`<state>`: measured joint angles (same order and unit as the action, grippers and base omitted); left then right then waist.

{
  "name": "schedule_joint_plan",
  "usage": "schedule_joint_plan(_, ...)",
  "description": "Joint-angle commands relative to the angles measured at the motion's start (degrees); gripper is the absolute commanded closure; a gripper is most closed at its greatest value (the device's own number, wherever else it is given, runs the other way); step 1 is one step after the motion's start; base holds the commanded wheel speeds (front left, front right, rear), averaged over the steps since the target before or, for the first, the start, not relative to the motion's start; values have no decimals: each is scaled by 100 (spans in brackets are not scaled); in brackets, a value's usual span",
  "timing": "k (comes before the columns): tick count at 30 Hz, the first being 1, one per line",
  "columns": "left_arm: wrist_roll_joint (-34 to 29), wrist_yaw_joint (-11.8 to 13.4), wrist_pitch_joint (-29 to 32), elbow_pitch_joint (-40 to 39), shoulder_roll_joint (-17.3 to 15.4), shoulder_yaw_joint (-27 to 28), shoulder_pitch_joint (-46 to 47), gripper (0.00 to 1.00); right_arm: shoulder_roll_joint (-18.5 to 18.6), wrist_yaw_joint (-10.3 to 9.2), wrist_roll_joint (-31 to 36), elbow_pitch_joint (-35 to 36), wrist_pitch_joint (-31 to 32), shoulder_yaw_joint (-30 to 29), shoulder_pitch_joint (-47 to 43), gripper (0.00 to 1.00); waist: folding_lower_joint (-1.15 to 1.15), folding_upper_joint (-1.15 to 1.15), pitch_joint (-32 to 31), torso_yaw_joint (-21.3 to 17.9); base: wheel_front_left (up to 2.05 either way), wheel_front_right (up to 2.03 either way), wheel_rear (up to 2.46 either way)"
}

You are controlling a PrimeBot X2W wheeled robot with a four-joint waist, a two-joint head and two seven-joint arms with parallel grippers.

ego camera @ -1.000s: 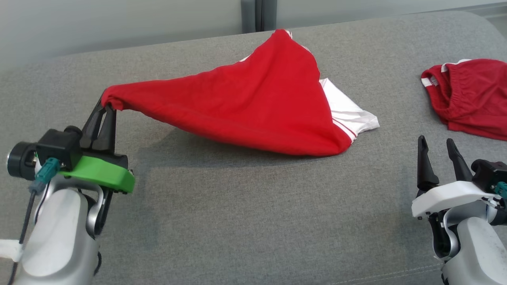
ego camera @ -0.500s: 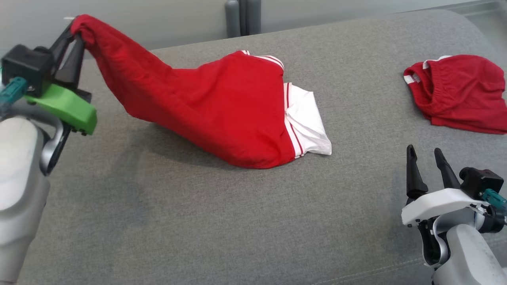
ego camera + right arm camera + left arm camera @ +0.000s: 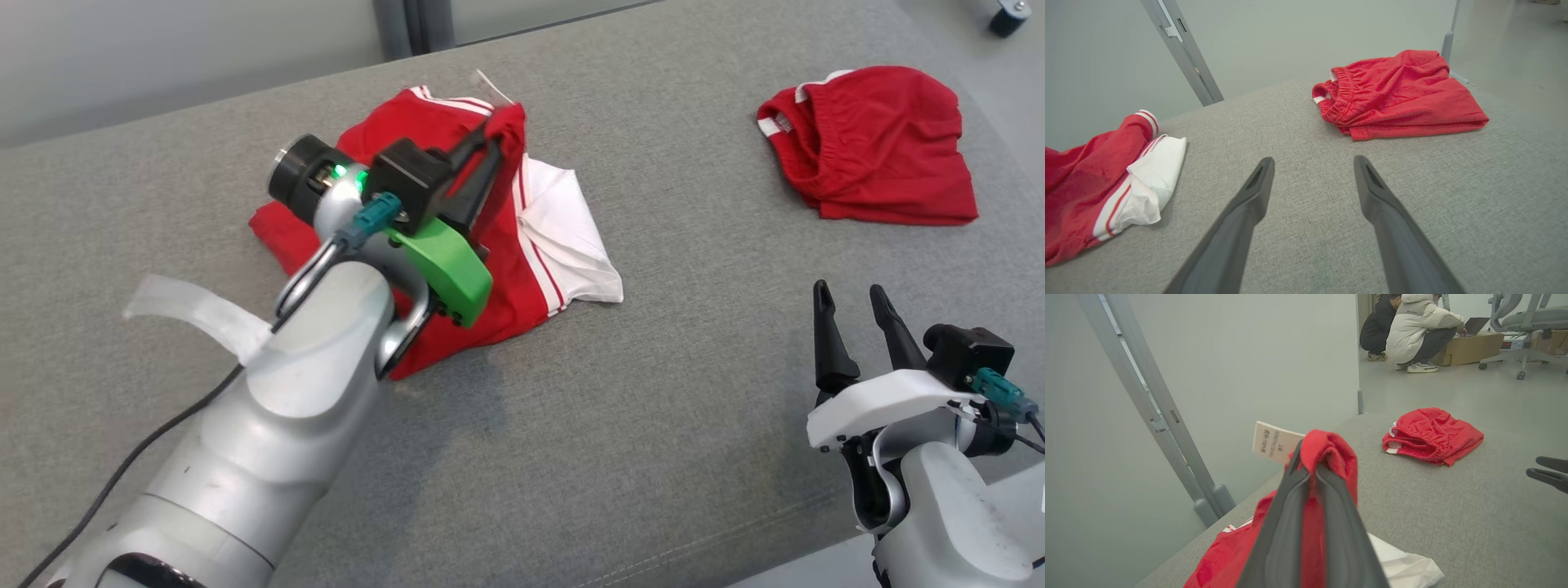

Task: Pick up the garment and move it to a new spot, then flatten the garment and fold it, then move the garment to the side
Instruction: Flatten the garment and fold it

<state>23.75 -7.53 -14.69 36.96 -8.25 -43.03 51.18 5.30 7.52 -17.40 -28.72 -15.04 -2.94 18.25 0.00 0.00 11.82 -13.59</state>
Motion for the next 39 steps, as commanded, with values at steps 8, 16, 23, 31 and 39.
schedule_joint_plan(8,227,11,-51,690,115,-101,-331,0,39,-6,-44,-96,-17,-222,-117,0,0,0,138,-166,0,0,0)
schedule_joint_plan(16,163,127,-48,420,-169,688,-784,0,43,-6,-66,-46,-17,-256,-101,0,0,0,163,286,0,0,0)
schedule_joint_plan(23,133,186,-48,505,-432,1441,-1022,0,8,-6,-48,-24,-17,-75,24,0,0,0,242,437,0,0,0)
schedule_joint_plan(31,170,61,-48,1140,-454,1632,-679,0,61,-6,-67,4,-17,3,96,0,0,0,525,213,0,0,0)
schedule_joint_plan(39,491,10,-48,1895,-443,1821,-205,0,61,-6,-128,88,-17,12,211,0,0,0,927,-11,0,0,0)
